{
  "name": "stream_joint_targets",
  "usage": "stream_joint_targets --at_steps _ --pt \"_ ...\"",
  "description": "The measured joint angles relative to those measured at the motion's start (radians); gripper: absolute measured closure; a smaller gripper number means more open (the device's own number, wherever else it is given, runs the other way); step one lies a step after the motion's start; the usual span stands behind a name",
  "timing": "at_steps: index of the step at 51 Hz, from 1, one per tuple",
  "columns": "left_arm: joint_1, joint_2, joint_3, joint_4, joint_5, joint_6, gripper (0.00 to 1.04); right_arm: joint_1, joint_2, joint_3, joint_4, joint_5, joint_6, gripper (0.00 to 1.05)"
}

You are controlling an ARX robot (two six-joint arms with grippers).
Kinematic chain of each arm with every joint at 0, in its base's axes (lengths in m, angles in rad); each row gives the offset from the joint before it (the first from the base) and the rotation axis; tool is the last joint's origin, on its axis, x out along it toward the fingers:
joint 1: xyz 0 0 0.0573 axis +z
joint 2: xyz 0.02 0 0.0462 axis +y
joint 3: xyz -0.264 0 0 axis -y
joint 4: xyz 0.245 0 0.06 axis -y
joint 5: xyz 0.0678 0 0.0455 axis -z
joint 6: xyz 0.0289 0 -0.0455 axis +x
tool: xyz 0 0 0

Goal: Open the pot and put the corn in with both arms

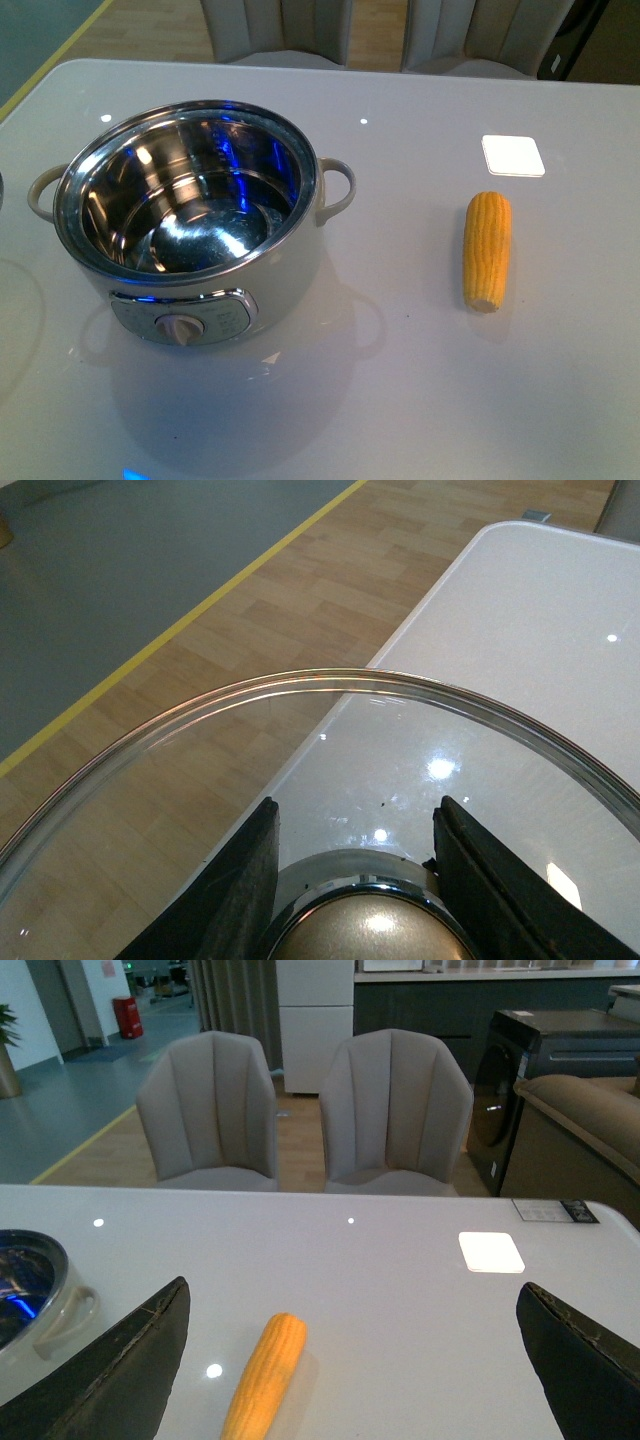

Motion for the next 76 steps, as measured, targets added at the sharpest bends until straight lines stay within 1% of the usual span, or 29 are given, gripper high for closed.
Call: stream_joint_targets --at_steps 13,23,34,40,54,69,70,72,76 --pt "-0.012 0.100 0.032 0.049 0.005 -0.022 0.64 0.000 0.000 0.000 0.000 0.000 0.000 0.09" --pt "-0.019 0.185 0.060 0.118 0.042 -0.014 0.64 0.000 0.000 0.000 0.000 0.000 0.000 0.09" --pt "0.001 0.274 0.108 0.124 0.056 -0.001 0.64 0.000 0.000 0.000 0.000 0.000 0.000 0.09" --pt "0.002 0.303 0.137 0.137 0.074 0.018 0.64 0.000 0.000 0.000 0.000 0.000 0.000 0.09" --pt "0.001 0.386 0.182 0.155 0.156 0.016 0.64 0.000 0.000 0.000 0.000 0.000 0.000 0.09" --pt "0.010 0.419 0.202 0.184 0.190 0.023 0.64 0.000 0.000 0.000 0.000 0.000 0.000 0.09" --pt "0.011 0.420 0.202 0.185 0.192 0.024 0.64 0.000 0.000 0.000 0.000 0.000 0.000 0.09" --pt "0.011 0.422 0.202 0.187 0.199 0.029 0.59 0.000 0.000 0.000 0.000 0.000 0.000 0.09" --pt "0.013 0.423 0.203 0.190 0.198 0.043 0.45 0.000 0.000 0.000 0.000 0.000 0.000 0.09"
